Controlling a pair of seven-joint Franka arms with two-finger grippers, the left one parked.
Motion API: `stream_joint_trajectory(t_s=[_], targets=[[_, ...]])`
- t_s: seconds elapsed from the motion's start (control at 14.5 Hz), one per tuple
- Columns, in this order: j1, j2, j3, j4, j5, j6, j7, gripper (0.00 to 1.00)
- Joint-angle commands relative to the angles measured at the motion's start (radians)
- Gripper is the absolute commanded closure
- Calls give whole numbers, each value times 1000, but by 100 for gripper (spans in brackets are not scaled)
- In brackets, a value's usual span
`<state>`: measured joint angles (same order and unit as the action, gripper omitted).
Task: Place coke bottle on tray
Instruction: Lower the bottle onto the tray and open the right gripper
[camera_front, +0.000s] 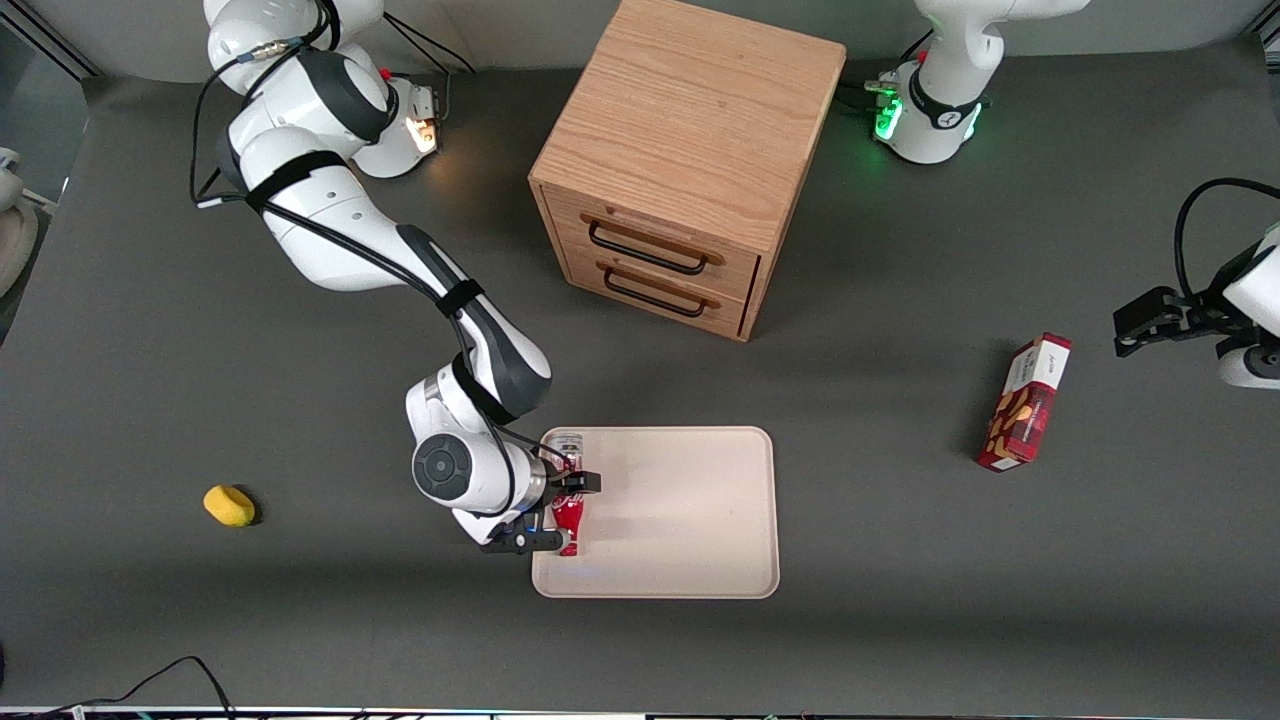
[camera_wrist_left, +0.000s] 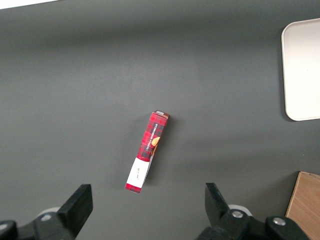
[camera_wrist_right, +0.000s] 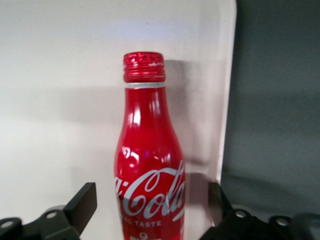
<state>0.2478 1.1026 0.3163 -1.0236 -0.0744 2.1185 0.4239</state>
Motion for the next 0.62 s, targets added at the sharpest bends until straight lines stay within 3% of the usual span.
stream_joint_trajectory(t_s=[0.0, 0.28, 0.55], targets=[[10, 14, -10, 30, -15, 1, 18, 0], [2, -16, -6, 30, -10, -3, 21, 0], [-30, -191, 4, -42, 4, -57, 38, 0]])
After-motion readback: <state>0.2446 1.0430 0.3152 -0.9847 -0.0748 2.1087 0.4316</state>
